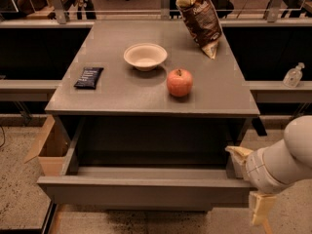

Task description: Open top drawer

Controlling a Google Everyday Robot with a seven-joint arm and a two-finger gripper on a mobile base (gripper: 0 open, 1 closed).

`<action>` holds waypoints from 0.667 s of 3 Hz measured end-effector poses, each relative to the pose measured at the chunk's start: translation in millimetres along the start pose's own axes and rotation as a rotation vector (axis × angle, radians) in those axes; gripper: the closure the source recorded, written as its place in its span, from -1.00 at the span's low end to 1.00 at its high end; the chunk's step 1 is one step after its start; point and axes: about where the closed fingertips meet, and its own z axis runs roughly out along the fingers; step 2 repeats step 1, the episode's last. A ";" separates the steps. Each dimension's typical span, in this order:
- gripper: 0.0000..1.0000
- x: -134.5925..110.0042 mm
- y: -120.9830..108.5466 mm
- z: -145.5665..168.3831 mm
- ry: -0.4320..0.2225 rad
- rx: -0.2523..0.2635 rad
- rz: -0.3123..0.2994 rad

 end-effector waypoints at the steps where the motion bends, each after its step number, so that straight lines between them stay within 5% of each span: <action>1: -1.00 20.3 -15.0 -23.5 0.003 0.045 0.021; 2: -1.00 20.3 -15.0 -23.5 0.003 0.045 0.021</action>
Offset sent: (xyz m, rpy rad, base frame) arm 0.0000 0.0000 0.0000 0.0000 0.0000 0.0000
